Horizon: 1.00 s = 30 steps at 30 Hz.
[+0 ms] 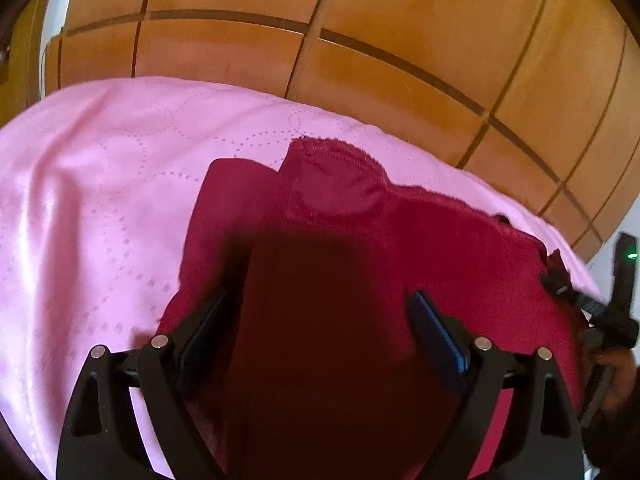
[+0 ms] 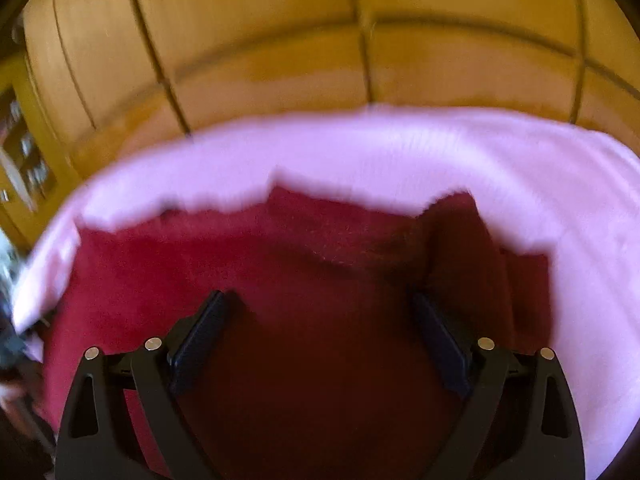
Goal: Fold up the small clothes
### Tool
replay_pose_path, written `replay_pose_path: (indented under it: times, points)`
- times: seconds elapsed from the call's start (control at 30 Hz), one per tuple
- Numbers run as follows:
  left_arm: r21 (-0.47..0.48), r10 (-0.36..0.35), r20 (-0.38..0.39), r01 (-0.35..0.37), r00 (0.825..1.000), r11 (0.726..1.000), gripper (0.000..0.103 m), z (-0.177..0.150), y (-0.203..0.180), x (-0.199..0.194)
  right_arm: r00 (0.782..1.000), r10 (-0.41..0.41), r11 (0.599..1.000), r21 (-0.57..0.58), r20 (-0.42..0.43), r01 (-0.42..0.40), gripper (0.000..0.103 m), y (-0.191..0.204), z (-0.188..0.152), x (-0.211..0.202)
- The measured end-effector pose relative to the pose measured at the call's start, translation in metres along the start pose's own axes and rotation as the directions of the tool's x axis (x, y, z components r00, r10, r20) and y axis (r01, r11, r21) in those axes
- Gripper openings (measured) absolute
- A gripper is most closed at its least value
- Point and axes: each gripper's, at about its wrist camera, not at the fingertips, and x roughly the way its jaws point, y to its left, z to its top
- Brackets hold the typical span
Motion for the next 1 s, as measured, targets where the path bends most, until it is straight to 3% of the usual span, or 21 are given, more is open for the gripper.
replay_pose_path:
  times: [0.1, 0.23, 0.33, 0.47, 0.5, 0.77, 0.9, 1.0]
  points:
    - [-0.019, 0.000, 0.038, 0.001, 0.999, 1.000, 0.089, -0.006, 0.007, -0.018, 0.999, -0.030, 0.999, -0.041, 0.034, 0.032, 0.097, 0.006, -0.005, -0.003]
    - [-0.090, -0.013, 0.112, 0.024, 0.994, 0.996, 0.090, -0.016, 0.024, -0.049, 0.998, 0.013, 1.000, -0.005, 0.057, -0.012, 0.097, -0.004, -0.006, -0.010]
    - [-0.091, -0.002, 0.087, 0.010, 0.996, 0.996, 0.087, -0.023, 0.031, -0.057, 0.998, 0.003, 1.000, -0.010, 0.066, -0.003, 0.097, -0.004, -0.008, -0.010]
    - [-0.069, 0.037, 0.065, -0.033, 0.997, 0.997, 0.051, -0.030, 0.035, -0.060, 0.997, -0.003, 1.000, -0.013, 0.075, 0.004, 0.098, -0.001, -0.008, -0.012]
    - [-0.074, 0.019, 0.061, -0.015, 0.998, 0.997, 0.043, -0.031, 0.037, -0.062, 0.997, -0.002, 1.000, -0.011, 0.075, 0.003, 0.098, -0.002, -0.007, -0.011]
    - [-0.106, -0.077, -0.010, 0.075, 0.997, 0.992, 0.044, -0.046, 0.035, -0.062, 0.995, 0.035, 0.999, 0.008, 0.093, -0.035, 0.099, -0.007, -0.009, -0.016]
    - [-0.043, -0.073, -0.041, 0.071, 0.996, 0.997, 0.013, -0.048, 0.027, -0.066, 0.995, 0.038, 0.999, 0.011, 0.089, -0.039, 0.099, -0.006, -0.008, -0.016]
    - [-0.085, -0.127, -0.052, 0.123, 0.990, 0.989, 0.010, -0.039, 0.034, -0.081, 0.998, 0.031, 0.999, 0.018, 0.053, -0.032, 0.099, -0.006, -0.003, -0.018]
